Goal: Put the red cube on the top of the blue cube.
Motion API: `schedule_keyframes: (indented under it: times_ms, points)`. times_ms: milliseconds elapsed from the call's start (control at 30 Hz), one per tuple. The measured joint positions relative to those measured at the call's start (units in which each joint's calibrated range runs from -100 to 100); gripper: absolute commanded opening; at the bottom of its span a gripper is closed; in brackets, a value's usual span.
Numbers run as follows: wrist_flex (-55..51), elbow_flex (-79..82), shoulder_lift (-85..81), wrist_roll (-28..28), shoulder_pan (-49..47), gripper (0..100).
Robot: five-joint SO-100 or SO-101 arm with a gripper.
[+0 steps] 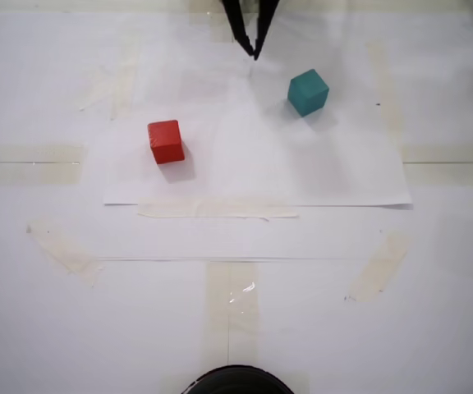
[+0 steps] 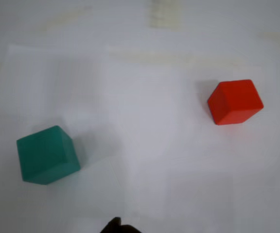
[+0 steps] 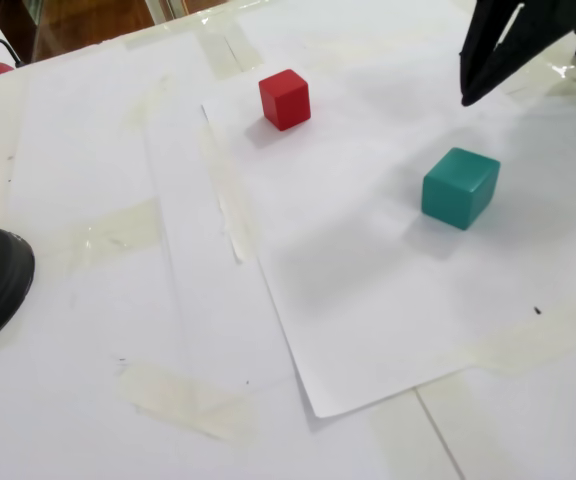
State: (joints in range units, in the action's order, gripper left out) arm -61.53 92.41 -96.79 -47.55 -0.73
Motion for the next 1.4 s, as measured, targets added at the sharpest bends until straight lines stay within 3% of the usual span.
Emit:
schedule_keyframes:
  times_ms: [233, 767, 1133, 1400]
  points:
    - [-5.86, -16.54, 10.93, 1.95, 2.92, 0]
    - [-10.74, -70.40, 71.15, 14.02, 10.96, 0]
    - [-9.11, -78.17, 86.07, 16.36, 13.67, 1]
    - [-8.13, -78.26, 88.50, 14.90, 12.43, 13]
